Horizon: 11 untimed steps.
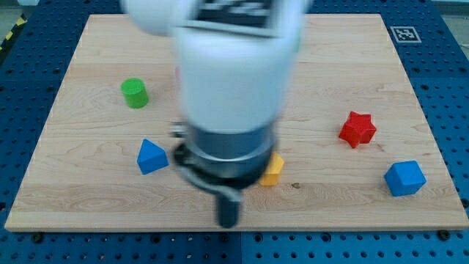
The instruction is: Move the blue triangle towards the yellow hexagon
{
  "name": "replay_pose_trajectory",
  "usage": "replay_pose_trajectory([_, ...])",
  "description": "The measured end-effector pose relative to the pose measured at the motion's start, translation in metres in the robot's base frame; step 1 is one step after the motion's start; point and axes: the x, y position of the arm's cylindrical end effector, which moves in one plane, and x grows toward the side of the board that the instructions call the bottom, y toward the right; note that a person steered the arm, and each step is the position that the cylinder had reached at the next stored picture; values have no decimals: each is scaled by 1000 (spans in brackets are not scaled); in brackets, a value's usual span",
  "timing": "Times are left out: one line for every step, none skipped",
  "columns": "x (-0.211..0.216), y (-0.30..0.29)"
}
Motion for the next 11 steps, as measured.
replay_pose_trajectory([-13, -74])
replay_pose_trajectory([-31, -115])
replay_pose_trajectory([-32, -129])
replay_pose_trajectory([-56, -167])
replay_pose_trajectory([-57, -167])
replay_pose_trajectory([-88, -141])
replay_pose_trajectory([-92, -129])
replay_pose_trajectory([-92, -115])
replay_pose_trajectory([-92, -92])
replay_pose_trajectory([-85, -75])
replay_pose_trajectory([-78, -52])
